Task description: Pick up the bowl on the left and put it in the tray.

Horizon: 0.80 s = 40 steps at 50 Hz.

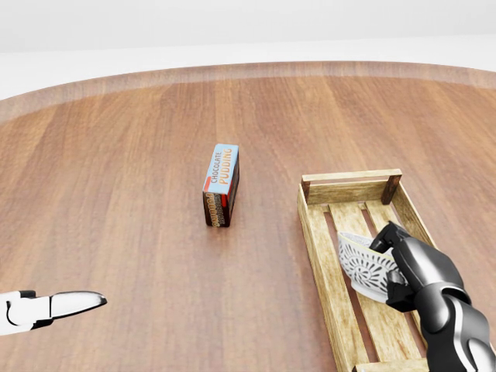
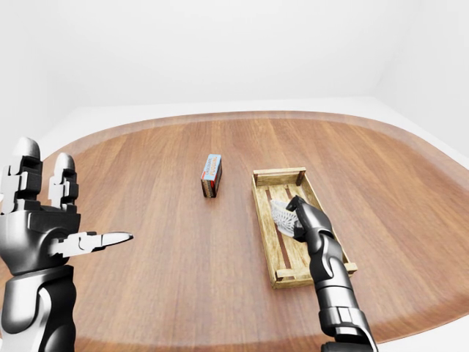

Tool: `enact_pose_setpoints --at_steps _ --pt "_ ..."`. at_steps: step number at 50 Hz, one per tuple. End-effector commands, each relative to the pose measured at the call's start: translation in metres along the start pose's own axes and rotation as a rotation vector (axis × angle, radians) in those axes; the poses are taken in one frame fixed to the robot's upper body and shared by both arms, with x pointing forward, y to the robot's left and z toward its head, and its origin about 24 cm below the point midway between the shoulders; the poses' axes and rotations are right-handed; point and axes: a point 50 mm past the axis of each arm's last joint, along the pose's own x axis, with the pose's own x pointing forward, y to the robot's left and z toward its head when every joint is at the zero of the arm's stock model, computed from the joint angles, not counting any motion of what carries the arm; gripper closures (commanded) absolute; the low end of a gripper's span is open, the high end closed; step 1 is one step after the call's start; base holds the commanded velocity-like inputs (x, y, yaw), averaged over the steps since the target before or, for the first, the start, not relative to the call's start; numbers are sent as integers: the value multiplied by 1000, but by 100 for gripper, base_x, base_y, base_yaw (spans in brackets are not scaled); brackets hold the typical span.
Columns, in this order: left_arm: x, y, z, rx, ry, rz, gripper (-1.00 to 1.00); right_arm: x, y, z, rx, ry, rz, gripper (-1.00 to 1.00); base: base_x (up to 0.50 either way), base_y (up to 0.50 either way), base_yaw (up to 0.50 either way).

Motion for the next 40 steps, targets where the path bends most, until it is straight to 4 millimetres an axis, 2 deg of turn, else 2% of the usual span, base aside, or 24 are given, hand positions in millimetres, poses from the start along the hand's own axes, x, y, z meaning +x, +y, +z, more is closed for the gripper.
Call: enact_pose_setpoints --at_steps 1,20,21,22,40 --pt "0 0 0 0 -1 0 -100 -1 16 -6 25 26 31 100 0 0 0" --pt "0 0 2 -1 -8 0 -100 -4 30 -9 51 38 86 100 0 0 0" --pt "0 0 2 -1 -9 0 -100 -4 29 -8 51 34 87 92 0 0 0" --pt "0 0 1 -2 -7 0 -100 -5 28 -7 52 28 83 -100 0 0 0" --pt "0 -1 0 -2 2 -3 -100 -7 25 2 49 -13 96 -100 0 0 0"
